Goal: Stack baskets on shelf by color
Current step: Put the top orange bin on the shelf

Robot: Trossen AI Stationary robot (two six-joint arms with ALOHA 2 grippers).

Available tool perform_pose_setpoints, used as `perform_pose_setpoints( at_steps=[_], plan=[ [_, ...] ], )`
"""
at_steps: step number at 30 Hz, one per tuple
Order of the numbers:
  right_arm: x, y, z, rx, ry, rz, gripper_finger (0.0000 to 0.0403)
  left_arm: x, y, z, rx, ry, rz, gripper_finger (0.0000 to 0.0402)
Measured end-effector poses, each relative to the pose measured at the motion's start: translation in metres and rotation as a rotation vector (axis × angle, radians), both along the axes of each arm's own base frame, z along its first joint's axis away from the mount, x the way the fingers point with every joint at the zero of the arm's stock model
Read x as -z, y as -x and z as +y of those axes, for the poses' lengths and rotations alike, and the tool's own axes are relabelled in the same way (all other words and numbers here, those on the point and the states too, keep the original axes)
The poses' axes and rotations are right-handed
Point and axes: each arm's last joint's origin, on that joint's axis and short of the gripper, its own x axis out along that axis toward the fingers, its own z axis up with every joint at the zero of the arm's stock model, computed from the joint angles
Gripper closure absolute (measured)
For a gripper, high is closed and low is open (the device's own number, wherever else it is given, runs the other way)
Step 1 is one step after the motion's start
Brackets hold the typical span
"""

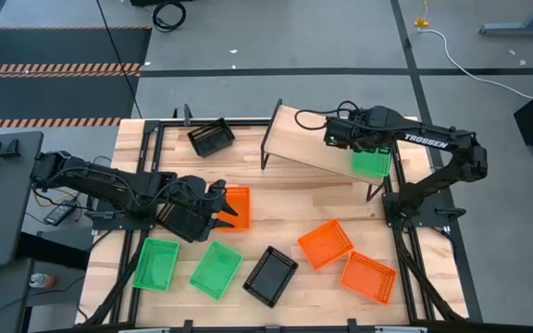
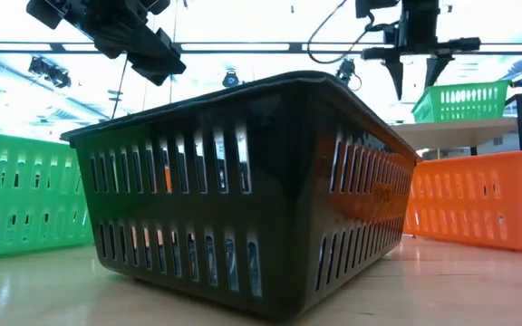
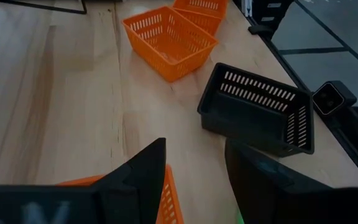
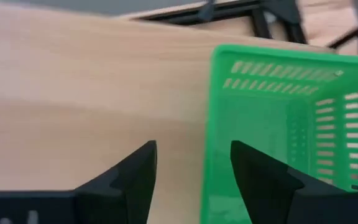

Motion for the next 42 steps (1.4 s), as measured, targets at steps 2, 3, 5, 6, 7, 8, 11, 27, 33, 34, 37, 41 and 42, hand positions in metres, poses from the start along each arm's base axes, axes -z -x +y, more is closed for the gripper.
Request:
perform_pose_setpoints(
  at_steps=[2, 3, 5, 6, 7, 8, 11, 27, 33, 34, 37, 41, 42],
  plan=[
    [-0.008, -0.004, 0.004, -0.095, -0.02, -0.025, 0.0188, 0.0, 0.0, 0.0, 0.003, -0.005, 0.002, 0.023],
    [-0.013, -0.007, 0.008, -0.146, -0.029, -0.041, 0.0188, 0.0, 0.0, 0.0, 0.006, -0.011, 0.0, 0.023],
    [-0.021, -0.012, 0.016, -0.244, -0.027, -0.079, 0.0188, 0.0, 0.0, 0.0, 0.01, -0.016, 0.0, 0.023],
    [-0.025, -0.016, 0.02, -0.296, -0.016, -0.102, 0.0189, 0.0, 0.0, 0.0, 0.009, -0.016, 0.001, 0.023],
    [-0.029, -0.02, 0.025, -0.353, -0.005, -0.123, 0.019, 0.001, 0.0, 0.0, 0.009, -0.016, 0.003, 0.023],
    [-0.031, -0.024, 0.031, -0.407, 0.007, -0.143, 0.019, 0.001, 0.0, 0.0, 0.007, -0.012, 0.004, 0.023],
    [-0.037, -0.036, 0.049, -0.561, 0.041, -0.223, 0.0189, 0.001, 0.0, 0.0, -0.002, 0.003, 0.007, 0.023],
    [0.01, -0.095, 0.144, -1.108, 0.012, -0.156, 0.019, 0.002, 0.006, -0.025, -0.011, -0.031, 0.019, 0.023],
    [0.025, -0.111, 0.165, -1.218, 0.097, -0.118, 0.0191, 0.01, 0.01, -0.031, -0.111, -0.12, 0.081, 0.023],
    [0.026, -0.112, 0.168, -1.237, 0.107, -0.114, 0.0191, 0.013, 0.009, -0.03, -0.132, -0.117, 0.1, 0.023],
    [0.026, -0.111, 0.174, -1.275, 0.159, -0.085, 0.0194, 0.025, 0.003, -0.029, -0.184, -0.121, 0.163, 0.0224],
    [0.02, -0.107, 0.176, -1.266, 0.264, -0.054, 0.0195, 0.046, -0.011, -0.029, -0.201, -0.094, 0.237, 0.0209],
    [0.018, -0.105, 0.176, -1.256, 0.287, -0.056, 0.0195, 0.051, -0.013, -0.03, -0.201, -0.081, 0.258, 0.0205]
  ],
)
